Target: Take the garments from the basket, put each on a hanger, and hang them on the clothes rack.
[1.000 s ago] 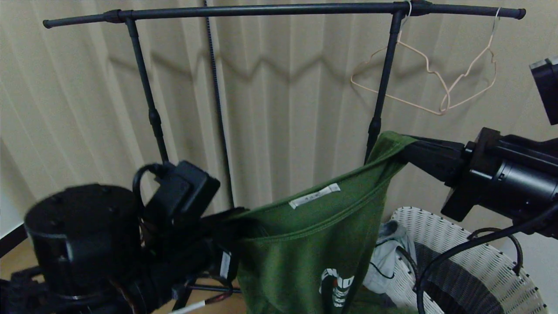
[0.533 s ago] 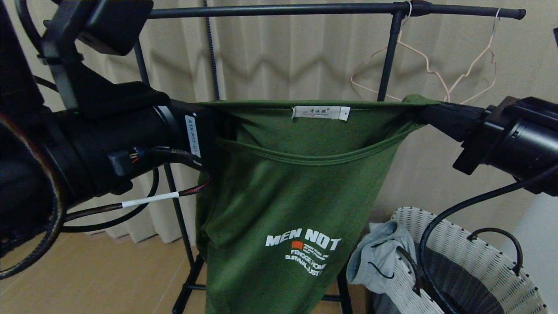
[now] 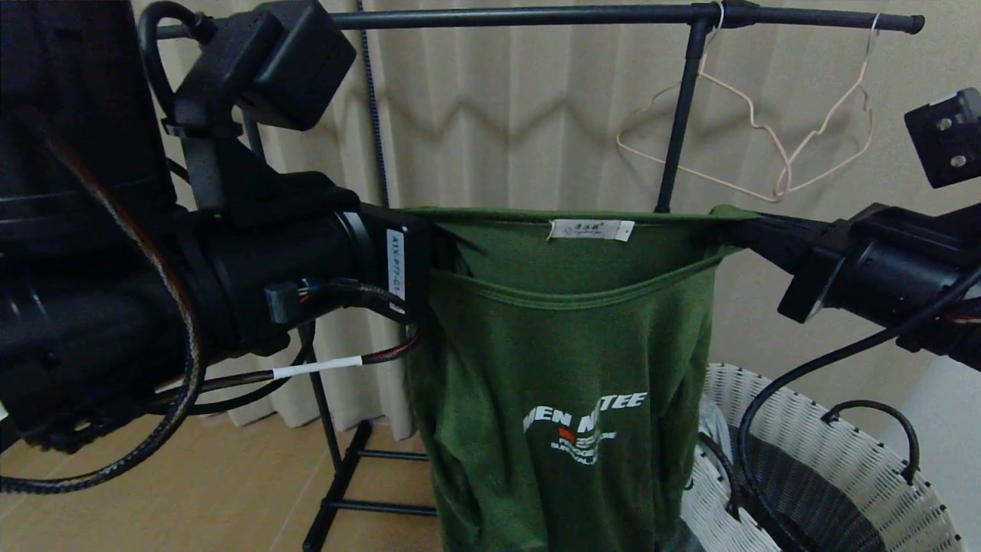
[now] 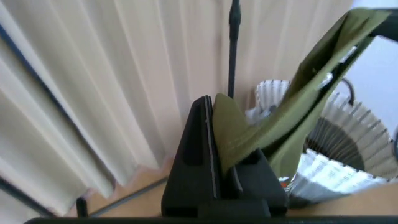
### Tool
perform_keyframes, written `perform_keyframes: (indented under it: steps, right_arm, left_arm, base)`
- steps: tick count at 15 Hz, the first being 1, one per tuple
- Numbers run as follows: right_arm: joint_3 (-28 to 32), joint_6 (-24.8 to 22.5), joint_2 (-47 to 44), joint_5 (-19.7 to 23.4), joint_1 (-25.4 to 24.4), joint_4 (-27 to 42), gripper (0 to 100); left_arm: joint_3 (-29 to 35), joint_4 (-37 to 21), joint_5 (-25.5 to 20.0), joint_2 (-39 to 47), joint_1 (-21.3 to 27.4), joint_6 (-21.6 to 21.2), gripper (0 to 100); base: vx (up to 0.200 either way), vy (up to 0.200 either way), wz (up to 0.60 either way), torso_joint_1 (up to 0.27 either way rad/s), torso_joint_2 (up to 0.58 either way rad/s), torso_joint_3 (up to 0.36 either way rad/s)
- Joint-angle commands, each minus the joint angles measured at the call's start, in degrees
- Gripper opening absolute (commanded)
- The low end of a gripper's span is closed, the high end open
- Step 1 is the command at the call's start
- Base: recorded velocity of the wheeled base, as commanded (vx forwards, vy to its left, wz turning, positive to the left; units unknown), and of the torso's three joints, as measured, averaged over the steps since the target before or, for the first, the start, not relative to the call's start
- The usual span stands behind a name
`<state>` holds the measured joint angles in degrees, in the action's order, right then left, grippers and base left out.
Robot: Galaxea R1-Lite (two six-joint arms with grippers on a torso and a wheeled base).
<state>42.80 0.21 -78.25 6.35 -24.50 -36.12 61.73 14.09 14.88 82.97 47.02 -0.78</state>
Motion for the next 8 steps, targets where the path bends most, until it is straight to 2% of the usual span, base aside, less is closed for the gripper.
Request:
perform_keyframes:
  steps: [1,4,6,8]
  right_arm:
    - [-0.4,-1.4,2.8,0.2,1.9,0.9,0]
    - [-1.4,-1.2,10.2,0.9,1.8,12.4,0]
    - [-4.4,-1.1,12.8,6.1,-1.2,13.8,0]
    - [-6.8,-1.2,13.3,9.9,-2.0,13.8,0]
  left_arm:
    - [1.9,0.0,-0.2,0.7,0.1,0.0,0]
    - [9.4,-0.6,-0.4,6.5,0.1,0.0,0]
    - [13.9,-1.7,-0.6,10.7,-0.1,0.1,0]
    - [16.1,-5.7,-4.2,11.1,-0.2,0.2,0]
  base:
    - [0.000,0.000,0.00,0.000,0.00,0.000]
    - [0.000,0.000,0.00,0.000,0.00,0.000]
    - [0.000,0.000,0.00,0.000,0.00,0.000]
    - [0.000,0.000,0.00,0.000,0.00,0.000]
